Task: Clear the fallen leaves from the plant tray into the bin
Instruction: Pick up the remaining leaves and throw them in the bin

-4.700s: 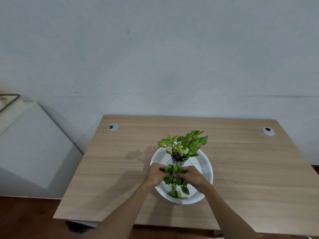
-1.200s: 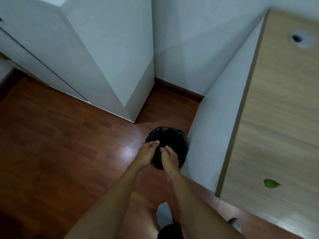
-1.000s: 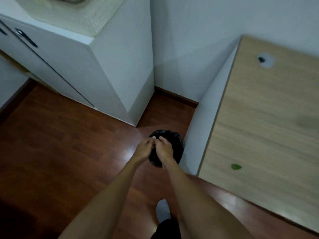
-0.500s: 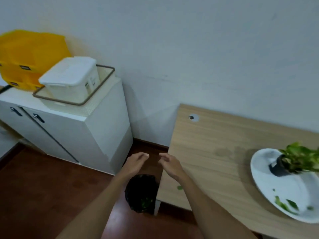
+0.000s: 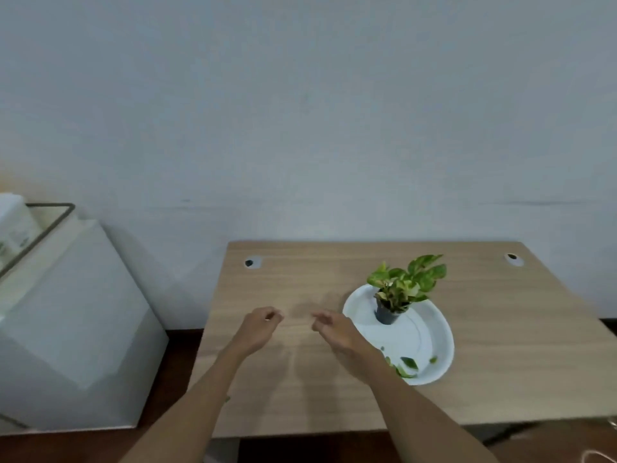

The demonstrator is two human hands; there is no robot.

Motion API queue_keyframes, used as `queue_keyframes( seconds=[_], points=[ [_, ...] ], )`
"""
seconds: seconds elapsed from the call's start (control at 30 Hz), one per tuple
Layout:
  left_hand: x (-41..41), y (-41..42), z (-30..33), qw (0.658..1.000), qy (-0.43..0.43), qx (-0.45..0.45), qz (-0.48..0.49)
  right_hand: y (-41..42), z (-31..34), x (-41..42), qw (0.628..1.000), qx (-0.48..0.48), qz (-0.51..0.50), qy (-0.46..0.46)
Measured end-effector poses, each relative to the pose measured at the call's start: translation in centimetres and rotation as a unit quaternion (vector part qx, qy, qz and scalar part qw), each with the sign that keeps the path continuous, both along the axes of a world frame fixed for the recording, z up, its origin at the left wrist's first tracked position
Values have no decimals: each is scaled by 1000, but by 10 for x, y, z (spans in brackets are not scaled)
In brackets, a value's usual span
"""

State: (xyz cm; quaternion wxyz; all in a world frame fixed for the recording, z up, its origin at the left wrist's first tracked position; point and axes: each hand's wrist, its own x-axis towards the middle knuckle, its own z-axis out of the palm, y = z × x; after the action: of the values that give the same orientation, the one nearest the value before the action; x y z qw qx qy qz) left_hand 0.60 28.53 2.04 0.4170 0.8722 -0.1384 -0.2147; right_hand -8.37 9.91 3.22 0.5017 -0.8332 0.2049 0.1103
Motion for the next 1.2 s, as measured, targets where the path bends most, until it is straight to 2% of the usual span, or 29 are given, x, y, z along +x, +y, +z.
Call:
queue_keyframes(
  seconds=[0.23, 0.43, 0.57, 0.67, 0.87, 1.03, 1.2],
  points=[
    [-66, -128, -31, 998, -1, 27, -59, -144, -16, -56, 998, -32, 5, 54],
    [-87, -179, -47, 998, 52, 16, 20, -219, -30, -64, 994, -69, 23, 82],
    [-92, -196, -55, 993, 45, 19, 108, -232, -50, -65, 993, -73, 42, 87],
    [-99, -205, -63, 990, 48, 23, 129, -231, -69, -67, 991, -74, 63, 89],
    [-111, -216, -88, 968, 168, -34, 181, -221, -98, -65, 984, -102, 137, 57],
    [-115, -222, -95, 922, 269, -129, 245, -213, -115, -66, 955, -178, 236, 22],
    [-112, -223, -95, 909, 283, -147, 268, -213, -121, -67, 907, -273, 322, 9]
  ],
)
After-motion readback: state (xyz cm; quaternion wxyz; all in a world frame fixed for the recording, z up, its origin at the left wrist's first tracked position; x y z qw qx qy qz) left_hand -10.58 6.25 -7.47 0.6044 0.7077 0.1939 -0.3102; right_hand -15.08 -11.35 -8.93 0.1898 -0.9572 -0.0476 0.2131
